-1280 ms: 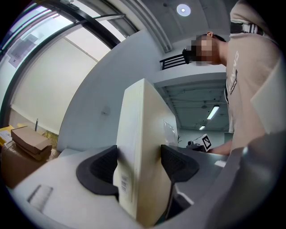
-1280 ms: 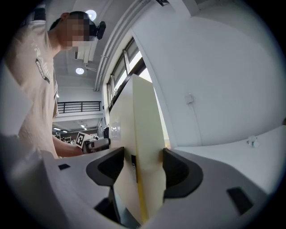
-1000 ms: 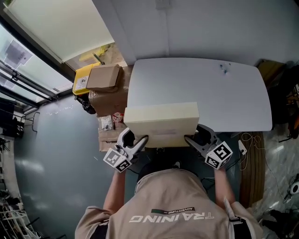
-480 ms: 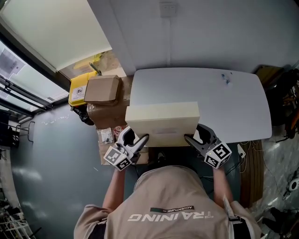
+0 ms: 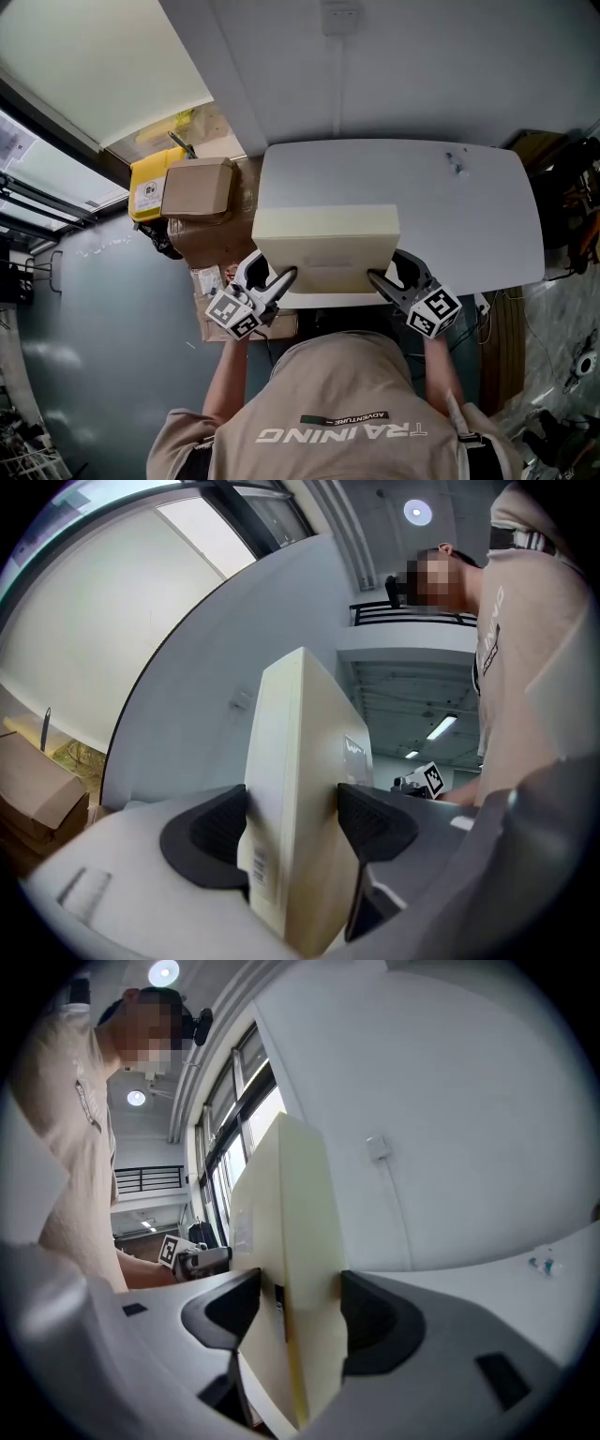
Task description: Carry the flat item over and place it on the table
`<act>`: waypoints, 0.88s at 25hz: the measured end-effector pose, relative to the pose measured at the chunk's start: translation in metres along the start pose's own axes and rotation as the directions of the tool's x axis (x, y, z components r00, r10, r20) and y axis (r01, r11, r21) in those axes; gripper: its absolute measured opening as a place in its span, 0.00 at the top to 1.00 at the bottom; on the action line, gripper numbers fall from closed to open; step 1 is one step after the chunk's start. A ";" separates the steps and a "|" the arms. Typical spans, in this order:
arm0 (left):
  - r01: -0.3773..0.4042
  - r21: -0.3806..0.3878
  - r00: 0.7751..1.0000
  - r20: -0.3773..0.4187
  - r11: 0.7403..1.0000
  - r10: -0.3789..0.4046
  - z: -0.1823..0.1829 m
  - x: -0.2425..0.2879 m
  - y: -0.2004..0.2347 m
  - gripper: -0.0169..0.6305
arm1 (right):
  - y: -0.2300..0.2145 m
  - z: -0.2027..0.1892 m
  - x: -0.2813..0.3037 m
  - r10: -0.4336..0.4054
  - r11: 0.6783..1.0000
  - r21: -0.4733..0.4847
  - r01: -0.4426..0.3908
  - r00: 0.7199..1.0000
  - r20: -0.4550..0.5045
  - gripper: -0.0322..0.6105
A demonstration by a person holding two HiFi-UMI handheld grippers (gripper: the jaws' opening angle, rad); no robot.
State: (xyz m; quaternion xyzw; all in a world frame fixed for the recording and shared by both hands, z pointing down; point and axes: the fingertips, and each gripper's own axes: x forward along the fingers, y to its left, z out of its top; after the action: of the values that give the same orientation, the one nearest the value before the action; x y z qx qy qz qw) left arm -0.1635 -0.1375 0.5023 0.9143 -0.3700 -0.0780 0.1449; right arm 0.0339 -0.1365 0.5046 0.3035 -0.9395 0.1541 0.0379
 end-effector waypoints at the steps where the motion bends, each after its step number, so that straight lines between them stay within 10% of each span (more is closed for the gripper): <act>1: -0.005 -0.003 1.000 -0.003 1.000 0.005 -0.001 0.004 0.003 0.53 | -0.005 0.001 0.002 0.003 1.000 0.001 -0.003 1.000 -0.002 0.53; 22: -0.085 -0.061 0.994 -0.066 0.994 0.081 -0.023 0.096 0.064 0.53 | -0.121 -0.014 0.047 0.085 0.993 0.092 -0.077 0.992 -0.095 0.53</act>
State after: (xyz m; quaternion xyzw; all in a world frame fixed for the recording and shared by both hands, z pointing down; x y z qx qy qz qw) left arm -0.1308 -0.2438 0.5417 0.8950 -0.4004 -0.0546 0.1889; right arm 0.0657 -0.2509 0.5578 0.2585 -0.9404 0.2114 0.0646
